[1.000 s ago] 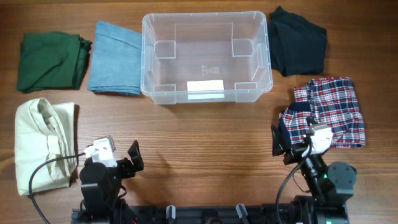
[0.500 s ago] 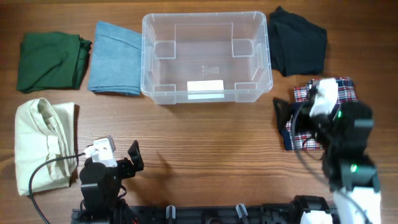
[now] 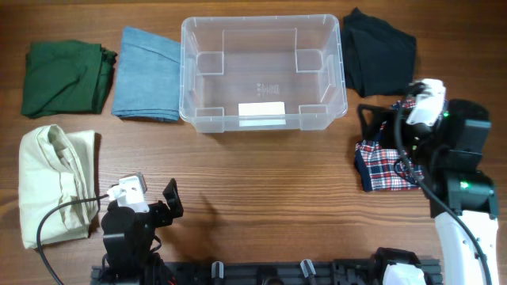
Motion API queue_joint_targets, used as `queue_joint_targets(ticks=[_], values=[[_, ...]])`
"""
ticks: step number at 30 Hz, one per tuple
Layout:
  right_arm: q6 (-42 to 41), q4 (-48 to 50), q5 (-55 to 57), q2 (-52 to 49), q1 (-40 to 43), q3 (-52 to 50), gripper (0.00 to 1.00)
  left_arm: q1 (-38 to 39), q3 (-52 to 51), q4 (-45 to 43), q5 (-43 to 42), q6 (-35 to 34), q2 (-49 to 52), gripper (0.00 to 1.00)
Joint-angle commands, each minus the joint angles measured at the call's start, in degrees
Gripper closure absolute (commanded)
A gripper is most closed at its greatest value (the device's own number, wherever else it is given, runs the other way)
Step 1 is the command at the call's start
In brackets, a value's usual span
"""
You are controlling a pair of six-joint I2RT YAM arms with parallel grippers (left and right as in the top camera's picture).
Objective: Pack container
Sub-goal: 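Move the right gripper forward over the red plaid garment, then lower the right gripper and pinch the plaid garment's near edge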
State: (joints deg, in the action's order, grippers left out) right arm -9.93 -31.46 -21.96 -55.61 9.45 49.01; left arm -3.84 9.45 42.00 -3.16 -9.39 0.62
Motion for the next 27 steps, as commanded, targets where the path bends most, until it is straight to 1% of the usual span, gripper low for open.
queue_joint_targets(ticks=[1,6,12,20,27], values=[[-11.4,-2.3,1.1,0.2,8.4,1.4,0.0,-0.3,0.0,0.6,-1.1,-0.9,-0.5,0.0],[-16.6,-7.2,0.3,0.2,19.0,1.3,0.0,-0.3,0.0,0.6,-1.1,-0.9,-0.5,0.0],[-22.4,-11.3,0.5,0.2,27.8,1.2,0.0,-0.3,0.0,0.6,-1.1,-0.9,-0.5,0.0],[-23.3,-16.3,0.5,-0.5,34.8,0.9,0.0,-0.3,0.0,0.6,-1.1,-0.9,-0.5,0.0],[-22.7,-18.5,0.5,-0.5,37.1,-2.9,0.0,-0.3,0.0,0.6,-1.1,-0.9,-0.5,0.0]])
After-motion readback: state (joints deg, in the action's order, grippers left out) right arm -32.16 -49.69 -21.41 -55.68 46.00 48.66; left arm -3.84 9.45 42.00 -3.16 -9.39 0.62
